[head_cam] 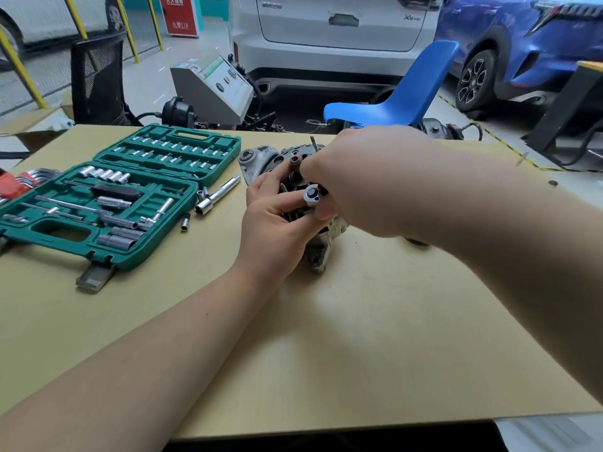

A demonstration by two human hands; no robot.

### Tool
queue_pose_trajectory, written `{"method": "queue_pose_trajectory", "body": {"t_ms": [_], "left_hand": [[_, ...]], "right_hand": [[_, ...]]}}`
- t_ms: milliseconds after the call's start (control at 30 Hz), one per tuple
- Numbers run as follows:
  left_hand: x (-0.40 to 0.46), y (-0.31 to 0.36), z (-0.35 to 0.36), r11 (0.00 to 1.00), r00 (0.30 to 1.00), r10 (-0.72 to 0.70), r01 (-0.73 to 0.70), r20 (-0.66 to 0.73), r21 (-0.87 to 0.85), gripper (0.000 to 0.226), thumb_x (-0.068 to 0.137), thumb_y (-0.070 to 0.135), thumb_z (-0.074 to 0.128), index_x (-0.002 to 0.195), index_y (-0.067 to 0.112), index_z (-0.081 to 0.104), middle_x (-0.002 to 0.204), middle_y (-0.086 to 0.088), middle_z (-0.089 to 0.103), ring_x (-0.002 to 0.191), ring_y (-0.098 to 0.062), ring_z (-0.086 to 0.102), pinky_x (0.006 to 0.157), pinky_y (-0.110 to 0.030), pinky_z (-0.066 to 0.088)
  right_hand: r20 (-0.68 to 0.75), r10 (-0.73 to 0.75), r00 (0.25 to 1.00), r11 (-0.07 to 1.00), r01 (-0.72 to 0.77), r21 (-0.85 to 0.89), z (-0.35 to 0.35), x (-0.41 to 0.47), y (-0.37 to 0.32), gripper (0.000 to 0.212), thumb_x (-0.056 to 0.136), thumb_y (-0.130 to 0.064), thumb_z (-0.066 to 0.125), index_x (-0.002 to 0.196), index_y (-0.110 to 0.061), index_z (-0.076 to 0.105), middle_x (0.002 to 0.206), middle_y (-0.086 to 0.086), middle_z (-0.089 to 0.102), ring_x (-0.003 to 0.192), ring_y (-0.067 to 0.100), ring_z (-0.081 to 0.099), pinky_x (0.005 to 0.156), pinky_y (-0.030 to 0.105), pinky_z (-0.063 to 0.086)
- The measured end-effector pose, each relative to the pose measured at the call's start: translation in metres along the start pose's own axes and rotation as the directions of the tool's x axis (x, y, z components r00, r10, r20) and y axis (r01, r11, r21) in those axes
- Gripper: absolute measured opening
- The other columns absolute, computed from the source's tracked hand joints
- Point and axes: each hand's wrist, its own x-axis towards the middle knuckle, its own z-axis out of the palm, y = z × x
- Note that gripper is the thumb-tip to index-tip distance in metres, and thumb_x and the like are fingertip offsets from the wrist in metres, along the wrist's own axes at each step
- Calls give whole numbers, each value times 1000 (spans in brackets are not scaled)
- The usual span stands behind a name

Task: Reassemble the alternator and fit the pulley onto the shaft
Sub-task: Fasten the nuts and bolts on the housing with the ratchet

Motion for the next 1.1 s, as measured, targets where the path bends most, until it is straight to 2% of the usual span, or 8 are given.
{"method": "queue_pose_trajectory", "body": {"t_ms": [133, 267, 433, 567, 667, 767, 900, 1100], "left_hand": [[-2, 1, 1, 1000, 1000, 11, -11, 9, -10, 22, 88, 30, 89, 110, 33, 87, 154, 18, 56, 148, -4, 33, 126, -48, 33], [-2, 1, 0, 1000, 1000, 3, -3, 2, 4, 25, 86, 31, 92, 110, 36, 87, 155, 18, 56, 149, -4, 33, 125, -46, 34], [0, 0, 1, 999, 1000, -18, 18, -23, -30, 24, 83, 30, 93, 107, 34, 88, 151, 23, 57, 148, 1, 35, 125, -43, 34], [0, -1, 0, 999, 1000, -9, 10, 11, -46, 23, 85, 29, 92, 106, 35, 88, 153, 18, 58, 150, -7, 35, 124, -52, 37], [-1, 1, -1, 1000, 999, 0, 0, 41, -15, 21, 89, 32, 89, 109, 39, 87, 153, 23, 55, 150, -2, 32, 124, -49, 35], [-1, -2, -6, 1000, 998, 9, -7, 64, -28, 19, 92, 39, 83, 111, 39, 86, 157, 23, 53, 151, 5, 29, 123, -40, 29], [1, -13, -16, 982, 995, 10, 7, 94, -187, 50, 75, 40, 56, 115, 38, 85, 158, 21, 54, 156, -6, 34, 128, -58, 27], [3, -15, -16, 985, 991, 32, -10, 126, -174, 47, 76, 36, 60, 117, 40, 84, 162, 14, 51, 159, -13, 32, 125, -63, 33]], "right_hand": [[37, -89, 995, 995, 86, 59, -7, 1, 17, 22, 97, -37, 61, 84, -33, 44, 79, -6, 50, 72, 19, 53, 54, 32, 36], [1, -31, 1000, 999, 31, 27, -5, -3, 11, 22, 99, -47, 54, 85, -33, 43, 77, -4, 45, 62, 15, 45, 50, 29, 27], [-52, 18, 998, 999, -20, -38, 2, -3, 1, 20, 101, -41, 53, 91, -25, 47, 74, -1, 39, 57, 16, 40, 49, 28, 21], [33, -41, 999, 999, 42, -24, -5, 5, 7, 21, 97, -33, 62, 84, -29, 46, 78, -2, 46, 66, 21, 51, 51, 28, 28], [60, -71, 996, 997, 70, 16, -9, 6, 12, 9, 97, -33, 62, 95, -29, 54, 79, -4, 50, 73, 23, 56, 52, 29, 32], [-8, -49, 999, 998, 49, -31, -2, 3, 10, 17, 99, -40, 57, 94, -24, 57, 74, -4, 46, 60, 15, 46, 48, 27, 26], [-37, 13, 999, 1000, -13, 10, 3, -2, 9, 45, 101, -49, 52, 67, -24, 37, 68, -4, 43, 56, 12, 40, 46, 26, 22], [-49, 38, 998, 998, -36, 50, 7, -5, 11, 48, 99, -51, 56, 66, -24, 35, 66, -3, 44, 56, 12, 41, 46, 27, 22]]}}
